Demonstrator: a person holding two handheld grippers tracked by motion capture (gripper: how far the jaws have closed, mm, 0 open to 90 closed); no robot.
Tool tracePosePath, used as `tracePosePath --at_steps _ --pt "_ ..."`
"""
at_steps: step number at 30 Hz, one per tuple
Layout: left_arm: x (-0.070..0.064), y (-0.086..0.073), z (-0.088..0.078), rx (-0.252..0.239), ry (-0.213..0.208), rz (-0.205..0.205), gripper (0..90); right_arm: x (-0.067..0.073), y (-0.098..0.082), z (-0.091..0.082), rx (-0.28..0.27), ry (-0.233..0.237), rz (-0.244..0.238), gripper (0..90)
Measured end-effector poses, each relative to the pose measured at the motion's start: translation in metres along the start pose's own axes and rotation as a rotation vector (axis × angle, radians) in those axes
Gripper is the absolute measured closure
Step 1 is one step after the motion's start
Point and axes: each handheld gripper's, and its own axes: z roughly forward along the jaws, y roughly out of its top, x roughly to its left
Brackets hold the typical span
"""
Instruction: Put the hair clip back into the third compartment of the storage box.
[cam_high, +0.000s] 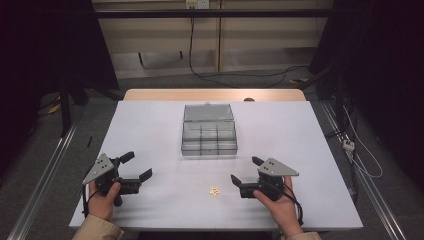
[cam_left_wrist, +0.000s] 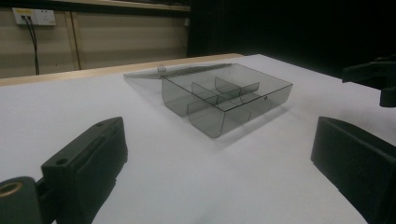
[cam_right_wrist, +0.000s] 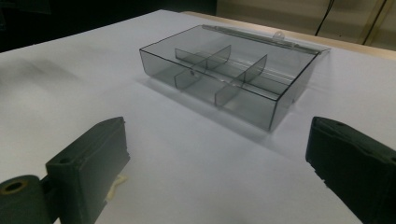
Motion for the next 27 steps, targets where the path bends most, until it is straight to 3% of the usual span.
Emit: tracePosePath --at_steps 21,27 --pt "-0.001 0.0 0.001 0.006 -0.011 0.003 3.5 0.017 0.002 0.024 0.114 0.13 0.0 6.8" --pt "-0.001 0.0 0.001 0.008 -0.011 0.003 3.5 0.022 0.001 0.028 0.174 0.173 -0.012 16.8"
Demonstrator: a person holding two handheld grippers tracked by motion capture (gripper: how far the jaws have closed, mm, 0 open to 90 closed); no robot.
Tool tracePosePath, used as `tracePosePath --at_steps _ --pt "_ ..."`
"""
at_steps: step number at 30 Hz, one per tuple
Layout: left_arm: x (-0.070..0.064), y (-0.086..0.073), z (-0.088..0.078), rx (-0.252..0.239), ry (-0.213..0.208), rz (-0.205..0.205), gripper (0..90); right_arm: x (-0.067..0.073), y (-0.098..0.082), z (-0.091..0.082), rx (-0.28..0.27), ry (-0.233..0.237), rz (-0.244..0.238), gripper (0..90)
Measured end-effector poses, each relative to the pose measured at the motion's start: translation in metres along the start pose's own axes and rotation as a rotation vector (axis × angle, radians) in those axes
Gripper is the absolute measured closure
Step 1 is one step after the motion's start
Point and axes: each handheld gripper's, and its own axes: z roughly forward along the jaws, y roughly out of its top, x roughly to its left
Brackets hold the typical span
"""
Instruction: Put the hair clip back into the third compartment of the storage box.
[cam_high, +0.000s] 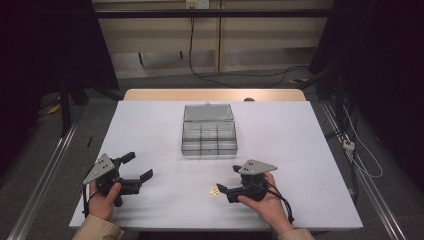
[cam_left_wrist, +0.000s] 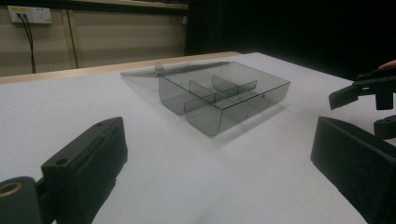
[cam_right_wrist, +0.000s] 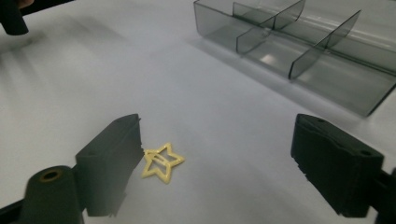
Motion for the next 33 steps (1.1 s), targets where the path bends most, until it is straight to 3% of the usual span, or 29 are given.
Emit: tracePosePath --at_steps 2,7,21,30,33 --pt "0.0 0.0 0.0 0.002 0.002 0.002 3.6 0.003 0.0 0.003 0.032 0.019 0.002 24.9" --pt "0.0 0.0 0.0 0.004 0.002 0.002 3.7 0.008 0.0 0.009 0.062 0.04 -0.012 29.8" --pt "0.0 0.0 0.0 0.001 0.001 0.001 3.7 0.019 0.0 0.019 0.138 0.075 -0.042 53.6" --pt "0.0 0.0 0.0 0.002 0.003 0.001 3.7 0.024 -0.002 0.024 0.169 0.074 -0.057 57.8" --pt "0.0 0.0 0.0 0.0 0.003 0.002 3.7 0.026 -0.001 0.026 0.176 0.053 -0.086 64.8"
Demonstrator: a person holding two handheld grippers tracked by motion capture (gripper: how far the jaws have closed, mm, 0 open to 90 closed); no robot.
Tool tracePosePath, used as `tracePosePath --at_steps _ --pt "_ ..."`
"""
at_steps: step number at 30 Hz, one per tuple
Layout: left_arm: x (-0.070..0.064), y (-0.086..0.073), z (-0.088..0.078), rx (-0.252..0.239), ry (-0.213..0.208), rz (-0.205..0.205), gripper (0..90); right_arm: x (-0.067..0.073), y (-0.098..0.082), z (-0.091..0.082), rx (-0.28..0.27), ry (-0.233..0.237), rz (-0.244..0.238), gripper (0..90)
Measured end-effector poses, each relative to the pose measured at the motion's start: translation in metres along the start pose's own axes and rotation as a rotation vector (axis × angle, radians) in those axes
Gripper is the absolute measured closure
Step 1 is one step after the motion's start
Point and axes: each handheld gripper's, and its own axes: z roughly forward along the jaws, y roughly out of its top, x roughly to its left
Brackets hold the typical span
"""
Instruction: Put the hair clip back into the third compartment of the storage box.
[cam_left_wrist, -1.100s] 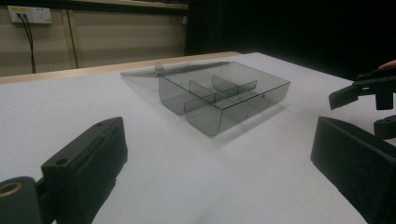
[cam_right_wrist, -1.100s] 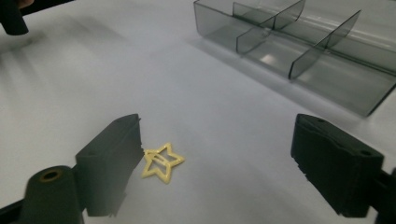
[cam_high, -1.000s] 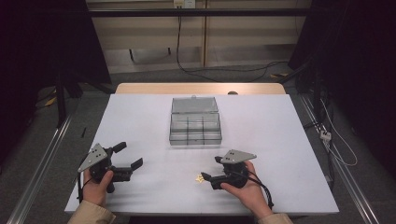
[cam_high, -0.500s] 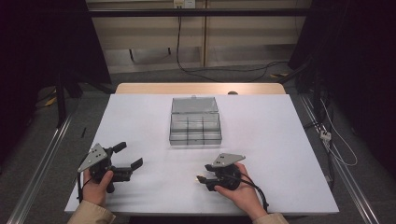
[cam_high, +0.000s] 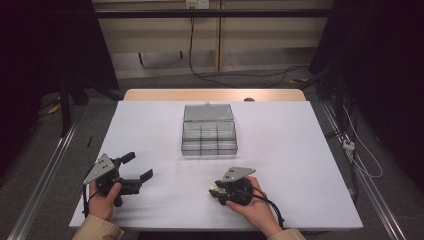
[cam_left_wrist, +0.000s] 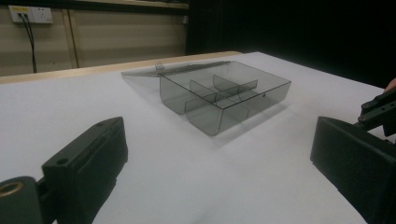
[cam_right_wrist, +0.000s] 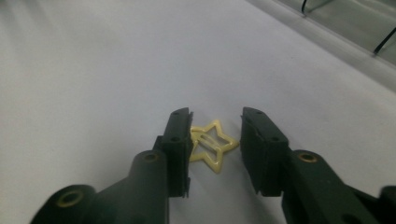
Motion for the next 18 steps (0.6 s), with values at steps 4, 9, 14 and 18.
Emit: tracePosePath --at_steps 4,9,14,18 --pt "0.0001 0.0 -0.0004 0.0 0.002 0.001 3.7 0.0006 -0.0004 -0.0001 0.002 -0.004 0.004 65.2" --pt "-0.0004 0.0001 -0.0005 0.0 0.002 -0.001 3.8 0.0005 -0.0009 -0.0008 0.001 -0.001 0.002 66.7" --pt "-0.0007 0.0002 -0.0005 -0.004 -0.002 0.0 3.8 -0.002 -0.0025 -0.0016 -0.008 0.009 0.013 73.5" --pt "0.0 0.0001 -0.0006 0.001 0.002 0.002 3.8 -0.0011 -0.0022 -0.0015 -0.004 0.005 0.004 73.7"
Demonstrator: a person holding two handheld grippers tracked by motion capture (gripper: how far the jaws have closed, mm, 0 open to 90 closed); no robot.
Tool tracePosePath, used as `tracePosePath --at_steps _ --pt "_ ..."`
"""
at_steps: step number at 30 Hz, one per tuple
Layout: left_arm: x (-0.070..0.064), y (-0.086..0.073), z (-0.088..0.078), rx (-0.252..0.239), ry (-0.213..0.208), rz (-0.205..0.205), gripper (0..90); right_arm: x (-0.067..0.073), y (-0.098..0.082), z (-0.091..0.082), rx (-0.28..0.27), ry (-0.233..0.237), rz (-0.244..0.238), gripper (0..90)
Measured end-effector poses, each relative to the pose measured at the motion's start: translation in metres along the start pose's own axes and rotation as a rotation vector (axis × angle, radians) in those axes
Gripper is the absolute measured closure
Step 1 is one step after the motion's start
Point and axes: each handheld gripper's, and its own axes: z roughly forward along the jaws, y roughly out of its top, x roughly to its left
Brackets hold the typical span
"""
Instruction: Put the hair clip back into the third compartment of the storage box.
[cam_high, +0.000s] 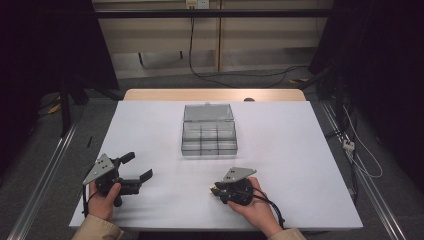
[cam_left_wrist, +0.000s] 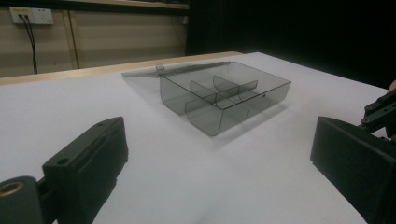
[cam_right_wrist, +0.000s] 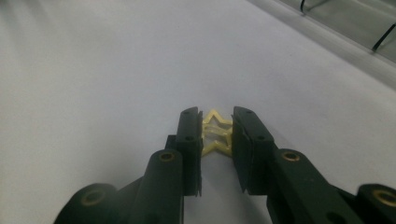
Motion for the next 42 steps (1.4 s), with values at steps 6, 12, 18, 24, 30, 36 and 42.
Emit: tracePosePath --at_steps 6,12,18,24,30,36,42 --pt "-0.001 0.0 0.0 0.0 0.001 0.001 3.8 0.0 0.0 0.0 -0.002 0.002 -0.002 73.8" --pt "-0.001 0.0 0.0 0.001 0.003 0.001 3.9 -0.003 0.0 -0.001 -0.008 0.019 0.019 73.9" --pt "-0.001 0.0 0.0 0.005 0.003 0.006 3.9 -0.011 0.001 -0.008 -0.032 0.025 0.05 74.0" --pt "-0.001 0.0 0.0 0.003 0.002 0.006 3.9 -0.02 0.003 -0.015 -0.047 0.021 0.072 73.9" --pt "-0.001 0.0 0.0 0.011 -0.003 0.009 3.9 -0.025 0.007 -0.017 -0.049 0.022 0.079 73.9" --pt "-0.001 0.0 0.0 0.011 -0.002 0.007 3.9 -0.029 0.01 -0.017 -0.045 0.039 0.084 73.9" --pt "-0.001 0.0 0.0 0.017 0.001 0.008 3.9 -0.031 0.012 -0.016 -0.04 0.046 0.09 73.9"
